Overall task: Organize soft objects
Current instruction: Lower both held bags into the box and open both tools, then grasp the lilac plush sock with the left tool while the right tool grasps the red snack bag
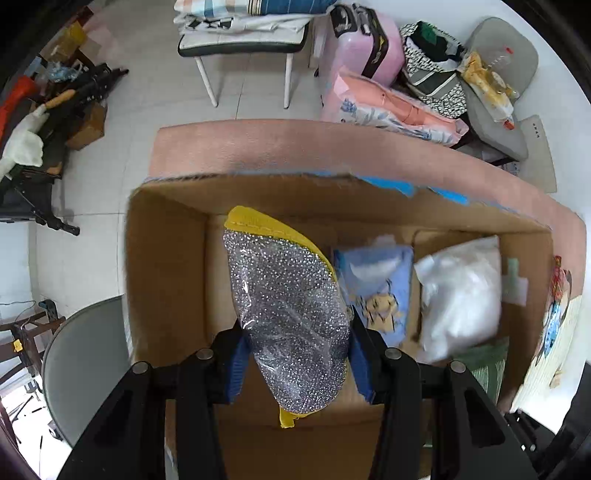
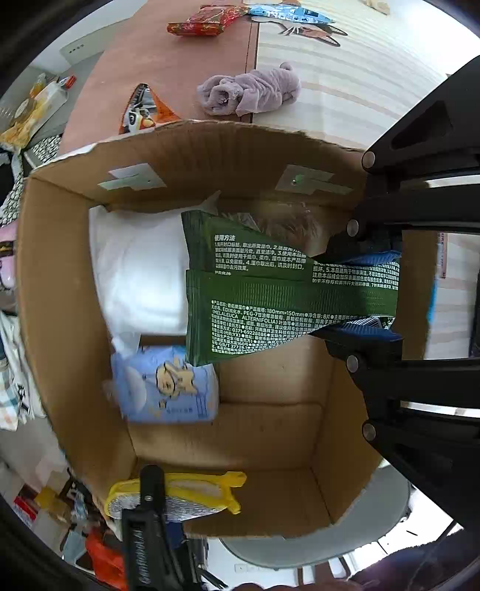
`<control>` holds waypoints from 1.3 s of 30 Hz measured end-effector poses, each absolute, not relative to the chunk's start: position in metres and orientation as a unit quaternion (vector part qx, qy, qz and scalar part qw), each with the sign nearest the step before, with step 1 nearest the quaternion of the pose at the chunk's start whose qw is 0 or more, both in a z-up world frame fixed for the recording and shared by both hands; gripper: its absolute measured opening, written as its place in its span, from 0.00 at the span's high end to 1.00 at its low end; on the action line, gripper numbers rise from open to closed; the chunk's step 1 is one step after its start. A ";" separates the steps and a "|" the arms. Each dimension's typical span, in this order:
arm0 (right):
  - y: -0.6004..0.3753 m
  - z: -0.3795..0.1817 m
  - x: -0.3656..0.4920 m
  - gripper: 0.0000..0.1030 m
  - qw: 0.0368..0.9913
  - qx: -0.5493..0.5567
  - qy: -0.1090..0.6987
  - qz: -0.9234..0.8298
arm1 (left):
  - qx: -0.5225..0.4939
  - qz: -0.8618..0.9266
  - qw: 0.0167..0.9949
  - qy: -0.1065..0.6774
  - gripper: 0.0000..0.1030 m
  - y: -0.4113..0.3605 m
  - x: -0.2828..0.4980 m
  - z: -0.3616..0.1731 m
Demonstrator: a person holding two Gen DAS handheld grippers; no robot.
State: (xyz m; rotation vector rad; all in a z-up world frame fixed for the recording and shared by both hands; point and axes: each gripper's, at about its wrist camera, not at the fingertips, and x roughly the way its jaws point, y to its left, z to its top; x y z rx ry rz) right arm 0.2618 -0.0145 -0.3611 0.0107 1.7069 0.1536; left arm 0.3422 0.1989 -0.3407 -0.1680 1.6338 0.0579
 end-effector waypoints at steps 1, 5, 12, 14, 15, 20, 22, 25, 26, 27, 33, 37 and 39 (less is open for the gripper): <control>-0.015 -0.364 0.262 0.73 0.653 0.006 0.754 0.066 | -0.074 0.025 0.679 0.730 0.57 0.199 0.346 -0.346; -0.014 -0.381 0.265 0.72 0.642 -0.001 0.765 0.060 | -0.063 0.021 0.665 0.744 0.53 0.197 0.356 -0.364; -0.010 -0.388 0.263 0.49 0.628 -0.011 0.776 0.057 | -0.081 0.011 0.651 0.754 0.38 0.198 0.353 -0.369; -0.010 -0.380 0.265 0.31 0.635 -0.003 0.770 0.060 | -0.084 0.010 0.660 0.746 0.30 0.199 0.351 -0.358; -0.011 -0.376 0.266 0.24 0.640 -0.001 0.766 0.060 | -0.086 0.010 0.664 0.743 0.23 0.200 0.351 -0.354; -0.015 -0.348 0.268 0.00 0.663 0.008 0.746 0.059 | -0.089 0.003 0.692 0.716 0.04 0.204 0.334 -0.315; -0.014 -0.336 0.265 0.00 0.674 0.005 0.736 0.057 | -0.087 0.001 0.705 0.704 0.04 0.204 0.324 -0.302; -0.010 -0.320 0.257 0.00 0.689 -0.005 0.722 0.058 | -0.084 0.006 0.725 0.684 0.04 0.202 0.303 -0.279; -0.008 -0.315 0.255 0.00 0.693 -0.009 0.718 0.057 | -0.082 0.007 0.730 0.679 0.04 0.200 0.294 -0.273; -0.006 -0.308 0.253 0.00 0.699 -0.013 0.712 0.057 | -0.076 0.010 0.733 0.676 0.04 0.197 0.287 -0.269; -0.018 -0.264 0.227 0.00 0.732 -0.010 0.678 0.062 | -0.045 0.012 0.769 0.638 0.04 0.182 0.236 -0.232; -0.025 -0.229 0.209 0.00 0.755 -0.020 0.653 0.063 | -0.046 0.022 0.785 0.617 0.04 0.175 0.202 -0.209; -0.028 -0.209 0.197 0.00 0.765 -0.022 0.640 0.068 | -0.047 0.022 0.792 0.608 0.04 0.170 0.187 -0.196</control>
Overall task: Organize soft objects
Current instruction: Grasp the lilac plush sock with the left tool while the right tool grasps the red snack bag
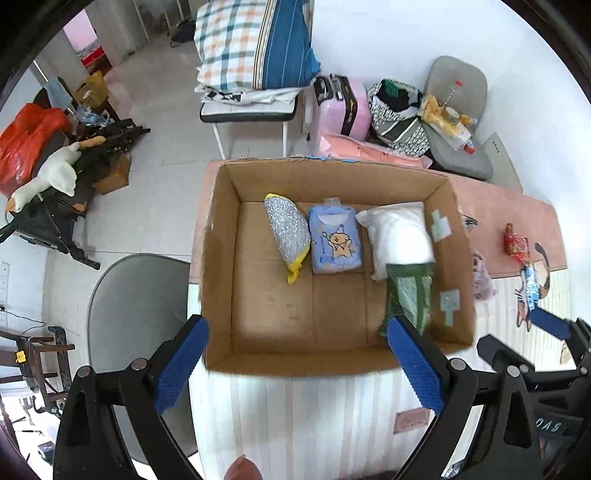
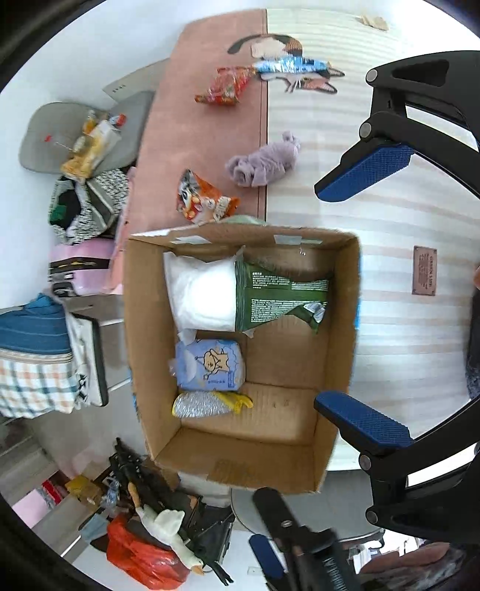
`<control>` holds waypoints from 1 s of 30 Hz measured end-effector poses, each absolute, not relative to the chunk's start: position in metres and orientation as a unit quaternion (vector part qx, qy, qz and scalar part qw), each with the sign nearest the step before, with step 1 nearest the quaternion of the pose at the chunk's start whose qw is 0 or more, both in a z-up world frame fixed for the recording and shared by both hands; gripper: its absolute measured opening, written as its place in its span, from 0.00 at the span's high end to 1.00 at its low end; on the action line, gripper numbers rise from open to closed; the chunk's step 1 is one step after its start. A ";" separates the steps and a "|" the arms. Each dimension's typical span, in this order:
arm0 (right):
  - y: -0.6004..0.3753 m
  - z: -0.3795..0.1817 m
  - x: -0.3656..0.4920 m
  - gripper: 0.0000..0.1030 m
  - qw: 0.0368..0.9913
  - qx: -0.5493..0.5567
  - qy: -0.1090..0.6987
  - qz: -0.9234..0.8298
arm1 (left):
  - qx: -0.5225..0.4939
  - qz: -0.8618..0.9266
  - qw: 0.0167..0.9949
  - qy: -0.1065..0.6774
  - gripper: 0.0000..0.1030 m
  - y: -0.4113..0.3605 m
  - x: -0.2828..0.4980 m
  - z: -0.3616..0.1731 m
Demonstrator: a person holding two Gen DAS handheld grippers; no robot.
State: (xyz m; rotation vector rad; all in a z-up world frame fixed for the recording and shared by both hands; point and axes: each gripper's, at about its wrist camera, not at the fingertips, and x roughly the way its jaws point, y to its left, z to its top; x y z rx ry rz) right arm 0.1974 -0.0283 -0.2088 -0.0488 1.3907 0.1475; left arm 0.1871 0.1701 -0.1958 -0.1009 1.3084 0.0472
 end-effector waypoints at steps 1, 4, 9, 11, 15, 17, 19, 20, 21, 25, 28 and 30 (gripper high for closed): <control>-0.029 -0.199 0.192 0.00 0.770 -0.023 0.634 0.071 | -0.047 0.023 0.797 0.601 0.04 0.169 0.180 -0.188; -0.034 -0.177 0.175 0.00 0.784 -0.022 0.616 0.078 | -0.050 0.028 0.807 0.588 0.04 0.166 0.163 -0.170; -0.044 -0.150 0.149 0.00 0.798 -0.019 0.596 0.082 | -0.050 0.033 0.817 0.574 0.04 0.164 0.140 -0.147; -0.047 -0.142 0.142 0.00 0.801 -0.016 0.592 0.088 | -0.048 0.037 0.821 0.568 0.04 0.163 0.135 -0.139; -0.052 -0.130 0.134 0.00 0.803 -0.006 0.587 0.101 | -0.056 0.036 0.826 0.559 0.04 0.159 0.130 -0.127; -0.058 -0.126 0.133 0.00 0.807 0.011 0.581 0.107 | -0.057 0.039 0.828 0.556 0.04 0.154 0.130 -0.121; -0.068 -0.126 0.135 0.00 0.810 0.033 0.576 0.108 | -0.050 0.044 0.832 0.551 0.04 0.144 0.134 -0.116; -0.077 -0.126 0.137 0.00 0.810 0.044 0.575 0.104 | -0.046 0.047 0.834 0.548 0.04 0.138 0.137 -0.114; -0.088 -0.127 0.140 0.00 0.810 0.052 0.575 0.099 | -0.042 0.051 0.836 0.545 0.04 0.129 0.143 -0.112; -0.144 -0.131 0.156 0.00 0.808 0.079 0.580 0.067 | -0.063 0.014 0.824 0.562 0.04 0.087 0.175 -0.118; -0.201 -0.141 0.177 0.00 0.798 0.094 0.594 0.040 | -0.095 -0.027 0.802 0.589 0.04 0.042 0.206 -0.139; -0.239 -0.154 0.194 0.00 0.785 0.084 0.614 0.019 | -0.103 -0.055 0.780 0.614 0.04 0.003 0.225 -0.161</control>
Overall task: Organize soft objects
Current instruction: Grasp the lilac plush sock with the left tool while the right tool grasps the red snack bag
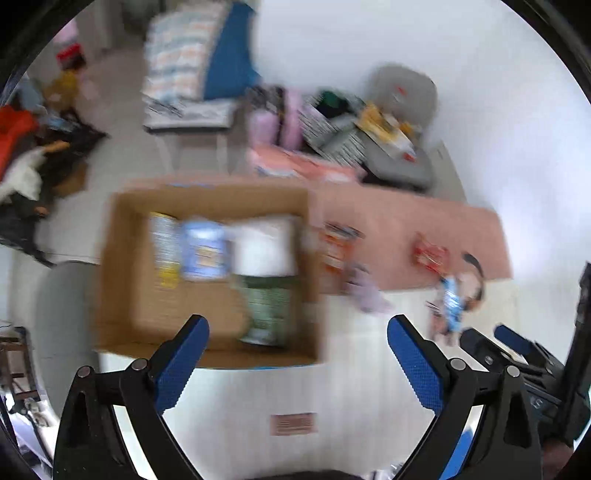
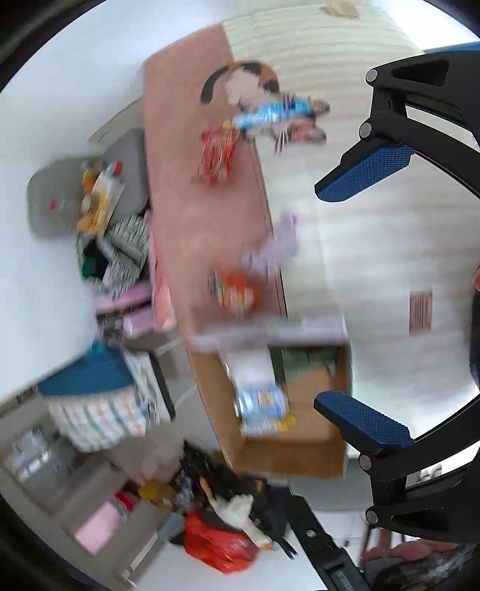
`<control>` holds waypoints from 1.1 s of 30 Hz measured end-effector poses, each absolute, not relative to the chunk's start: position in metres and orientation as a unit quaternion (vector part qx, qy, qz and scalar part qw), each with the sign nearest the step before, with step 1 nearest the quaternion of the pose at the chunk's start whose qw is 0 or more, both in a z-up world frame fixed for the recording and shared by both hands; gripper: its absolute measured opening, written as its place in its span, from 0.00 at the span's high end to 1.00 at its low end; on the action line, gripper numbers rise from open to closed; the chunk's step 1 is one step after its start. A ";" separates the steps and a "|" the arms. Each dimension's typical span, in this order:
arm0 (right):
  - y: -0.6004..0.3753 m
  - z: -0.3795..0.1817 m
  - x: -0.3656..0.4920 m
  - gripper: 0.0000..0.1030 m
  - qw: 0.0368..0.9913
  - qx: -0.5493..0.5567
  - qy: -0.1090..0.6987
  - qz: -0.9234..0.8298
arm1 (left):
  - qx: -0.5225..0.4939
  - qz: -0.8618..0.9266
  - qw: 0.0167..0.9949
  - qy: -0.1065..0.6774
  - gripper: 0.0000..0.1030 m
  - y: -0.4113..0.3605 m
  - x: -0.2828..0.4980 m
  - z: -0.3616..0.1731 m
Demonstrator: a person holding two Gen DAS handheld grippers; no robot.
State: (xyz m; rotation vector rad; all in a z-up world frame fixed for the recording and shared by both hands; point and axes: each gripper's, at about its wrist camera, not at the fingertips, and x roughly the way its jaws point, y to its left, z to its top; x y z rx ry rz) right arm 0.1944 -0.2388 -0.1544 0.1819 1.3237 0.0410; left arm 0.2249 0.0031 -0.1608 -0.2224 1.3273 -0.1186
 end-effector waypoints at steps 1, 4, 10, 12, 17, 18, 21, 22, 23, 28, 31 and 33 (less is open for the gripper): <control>-0.259 -0.163 0.204 0.00 0.779 0.074 0.623 0.014 | -0.098 -0.061 0.770 0.627 0.04 -0.016 0.233 -0.173; -0.305 -0.187 0.230 0.00 0.757 0.042 0.652 0.005 | -0.075 -0.074 0.730 0.675 0.04 -0.076 0.261 -0.221; -0.366 -0.255 0.288 0.00 0.709 -0.058 0.702 0.025 | -0.103 -0.041 0.656 0.746 0.05 -0.139 0.296 -0.315; -0.375 -0.285 0.310 0.00 0.685 -0.107 0.719 0.036 | -0.104 -0.019 0.642 0.759 0.05 -0.149 0.303 -0.342; -0.376 -0.350 0.352 0.00 0.634 -0.223 0.736 0.075 | -0.127 0.020 0.609 0.783 0.05 -0.155 0.312 -0.391; -0.372 -0.357 0.356 0.00 0.625 -0.239 0.738 0.085 | -0.132 0.024 0.606 0.784 0.05 -0.155 0.312 -0.396; -0.359 -0.383 0.367 0.00 0.606 -0.317 0.717 0.131 | -0.141 0.042 0.597 0.789 0.05 -0.154 0.315 -0.410; -0.356 -0.391 0.369 0.00 0.594 -0.333 0.718 0.144 | -0.141 0.046 0.594 0.791 0.05 -0.154 0.316 -0.414; -0.354 -0.402 0.374 0.00 0.580 -0.333 0.727 0.158 | -0.143 0.047 0.591 0.792 0.05 -0.154 0.317 -0.418; -0.368 -0.419 0.400 0.09 0.572 -0.242 0.770 0.144 | -0.149 0.056 0.587 0.794 0.05 -0.152 0.321 -0.429; -0.394 -0.415 0.413 0.33 0.578 -0.137 0.800 0.086 | -0.147 0.060 0.581 0.798 0.05 -0.151 0.324 -0.436; -0.417 -0.413 0.418 0.36 0.558 -0.025 0.828 0.061 | -0.146 0.056 0.580 0.800 0.12 -0.152 0.330 -0.439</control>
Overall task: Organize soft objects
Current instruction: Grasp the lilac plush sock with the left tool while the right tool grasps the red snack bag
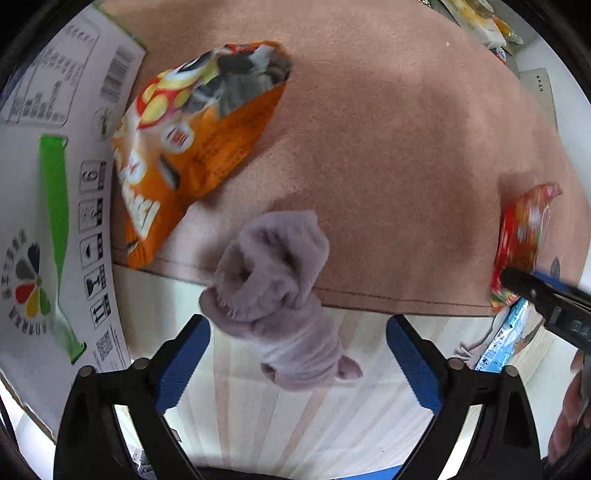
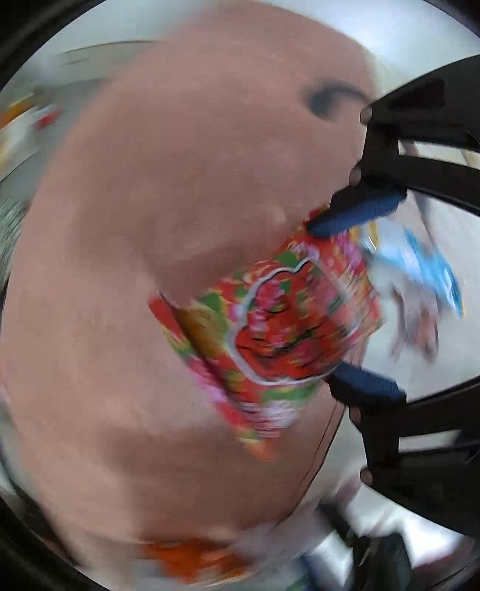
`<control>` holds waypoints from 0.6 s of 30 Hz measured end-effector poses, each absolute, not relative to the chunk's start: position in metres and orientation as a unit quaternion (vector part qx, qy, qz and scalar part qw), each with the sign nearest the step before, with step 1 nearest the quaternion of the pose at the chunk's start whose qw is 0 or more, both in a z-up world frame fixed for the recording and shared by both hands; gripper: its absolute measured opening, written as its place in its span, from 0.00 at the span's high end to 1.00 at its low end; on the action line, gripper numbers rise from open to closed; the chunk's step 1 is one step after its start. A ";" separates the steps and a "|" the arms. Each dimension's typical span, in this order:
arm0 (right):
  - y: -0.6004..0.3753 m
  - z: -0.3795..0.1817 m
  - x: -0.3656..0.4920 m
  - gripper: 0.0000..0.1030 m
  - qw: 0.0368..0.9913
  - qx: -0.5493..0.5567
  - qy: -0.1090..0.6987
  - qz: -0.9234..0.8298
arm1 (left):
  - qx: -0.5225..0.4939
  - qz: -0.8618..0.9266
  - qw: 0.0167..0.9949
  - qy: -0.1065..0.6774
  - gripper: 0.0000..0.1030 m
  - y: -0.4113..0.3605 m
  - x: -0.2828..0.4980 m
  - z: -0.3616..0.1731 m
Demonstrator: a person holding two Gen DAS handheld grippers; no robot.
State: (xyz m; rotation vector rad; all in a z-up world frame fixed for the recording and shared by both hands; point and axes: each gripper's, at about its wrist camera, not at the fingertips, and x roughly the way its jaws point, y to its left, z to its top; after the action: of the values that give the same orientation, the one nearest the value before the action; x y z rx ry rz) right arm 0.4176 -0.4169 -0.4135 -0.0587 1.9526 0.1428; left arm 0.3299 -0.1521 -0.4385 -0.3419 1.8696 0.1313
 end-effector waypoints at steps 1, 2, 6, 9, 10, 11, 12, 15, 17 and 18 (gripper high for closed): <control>-0.420 -0.412 0.418 0.36 0.556 -0.009 0.829 0.064 | -0.141 0.055 0.580 0.800 0.18 -0.153 0.333 -0.439; -0.420 -0.409 0.419 0.35 0.557 -0.005 0.827 0.072 | -0.132 0.053 0.582 0.801 0.20 -0.156 0.337 -0.440; -0.430 -0.405 0.428 0.30 0.577 -0.006 0.815 0.053 | -0.104 0.043 0.593 0.797 0.36 -0.164 0.352 -0.444; -0.435 -0.403 0.437 0.30 0.598 -0.015 0.800 0.038 | -0.091 0.030 0.601 0.794 0.44 -0.169 0.358 -0.449; -0.435 -0.403 0.439 0.30 0.601 -0.013 0.798 0.038 | -0.087 0.028 0.603 0.792 0.45 -0.170 0.359 -0.449; -0.435 -0.403 0.443 0.30 0.605 -0.010 0.796 0.037 | -0.086 0.020 0.608 0.789 0.45 -0.171 0.360 -0.448; -0.436 -0.404 0.445 0.30 0.607 -0.007 0.794 0.037 | -0.086 0.013 0.610 0.788 0.44 -0.174 0.361 -0.449; -0.440 -0.407 0.452 0.30 0.611 -0.013 0.791 0.031 | -0.099 -0.001 0.603 0.792 0.43 -0.174 0.359 -0.443; -0.430 -0.405 0.456 0.31 0.616 -0.027 0.787 0.025 | -0.096 -0.011 0.602 0.793 0.43 -0.173 0.353 -0.441; -0.429 -0.404 0.456 0.33 0.618 -0.036 0.785 0.022 | -0.083 -0.013 0.602 0.794 0.43 -0.174 0.350 -0.442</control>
State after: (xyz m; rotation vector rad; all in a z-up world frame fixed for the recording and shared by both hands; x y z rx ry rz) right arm 0.4558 -0.4287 -0.4037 -0.0818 1.8071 0.0496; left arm 0.3496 -0.1743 -0.4418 -0.1912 1.8403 -0.0295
